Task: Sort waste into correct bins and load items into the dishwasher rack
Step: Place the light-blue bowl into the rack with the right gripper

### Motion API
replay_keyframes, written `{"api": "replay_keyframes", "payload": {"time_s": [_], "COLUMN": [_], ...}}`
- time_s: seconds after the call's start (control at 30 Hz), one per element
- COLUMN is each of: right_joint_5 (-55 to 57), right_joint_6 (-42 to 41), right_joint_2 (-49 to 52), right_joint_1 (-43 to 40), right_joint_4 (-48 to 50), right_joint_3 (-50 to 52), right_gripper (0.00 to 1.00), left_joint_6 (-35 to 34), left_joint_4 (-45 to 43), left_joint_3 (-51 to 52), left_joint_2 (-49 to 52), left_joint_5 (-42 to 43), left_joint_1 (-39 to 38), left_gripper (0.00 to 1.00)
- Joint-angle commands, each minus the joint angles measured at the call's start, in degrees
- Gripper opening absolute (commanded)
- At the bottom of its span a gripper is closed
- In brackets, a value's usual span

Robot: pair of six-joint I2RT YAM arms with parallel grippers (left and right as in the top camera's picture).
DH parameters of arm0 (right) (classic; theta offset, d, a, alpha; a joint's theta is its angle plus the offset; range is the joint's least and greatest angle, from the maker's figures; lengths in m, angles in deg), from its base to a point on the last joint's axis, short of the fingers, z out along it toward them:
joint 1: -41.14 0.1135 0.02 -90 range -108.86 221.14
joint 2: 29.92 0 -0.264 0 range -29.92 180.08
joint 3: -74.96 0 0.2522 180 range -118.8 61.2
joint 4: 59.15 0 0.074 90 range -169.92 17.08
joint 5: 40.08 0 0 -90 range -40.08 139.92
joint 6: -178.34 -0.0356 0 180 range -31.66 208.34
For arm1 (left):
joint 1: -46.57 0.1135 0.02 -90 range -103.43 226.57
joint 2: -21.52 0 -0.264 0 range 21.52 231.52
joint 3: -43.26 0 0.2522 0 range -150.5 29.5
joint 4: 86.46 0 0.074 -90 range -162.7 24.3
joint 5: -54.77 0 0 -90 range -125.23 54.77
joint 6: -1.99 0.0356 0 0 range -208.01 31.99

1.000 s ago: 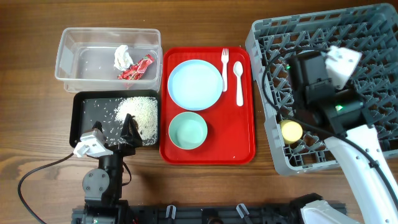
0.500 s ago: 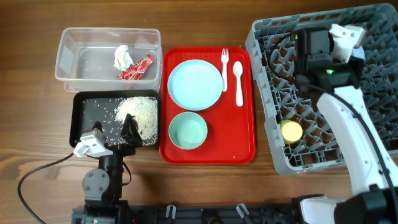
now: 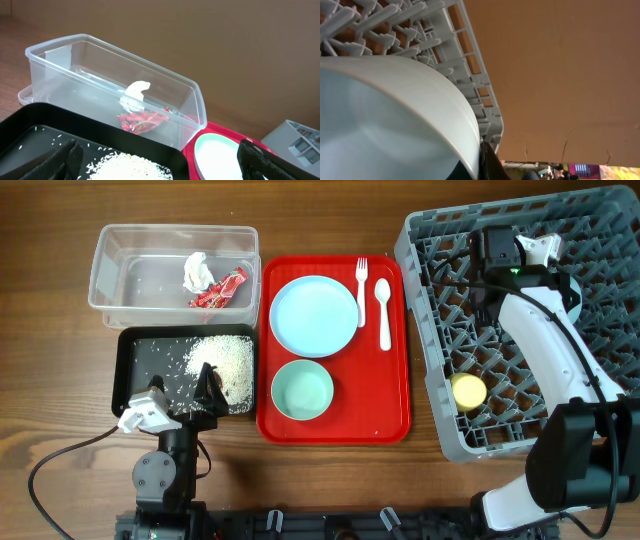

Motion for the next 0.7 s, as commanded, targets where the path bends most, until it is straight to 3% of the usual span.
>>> {"api": "replay_keyframes", "payload": {"time_s": [0.0,0.23,0.57,0.67], "right_joint_5": [3.65,3.37,-4.17,-7.58], "right_joint_6": [0.9,9.62,12.39,14.01], "right_joint_2": [0.7,1.73,1.81,1.81], "right_joint_1": [0.09,0.61,2.99,2.99], "right_joint_4": [2.25,11.43,8.83,7.98], "right_joint_3": [2.67,4.42,4.48,4.48], "right_gripper": [0.04,0.04,0.05,0.15], "left_joint_6": [0.09,0.09,0.09,0.09], "left_joint_4": [0.02,0.02,0.02,0.02], "left_joint_3": [0.2,0.2,0.2,0.2], "left_joint_2": [-0.42,-0.42,-0.42,-0.42], "left_joint_5": [-0.94,-0.94,-0.94,-0.94], "left_joint_1": [0.59,0.59,0.59,0.59], "left_gripper": [1.0,1.0,1.0,1.0]}}
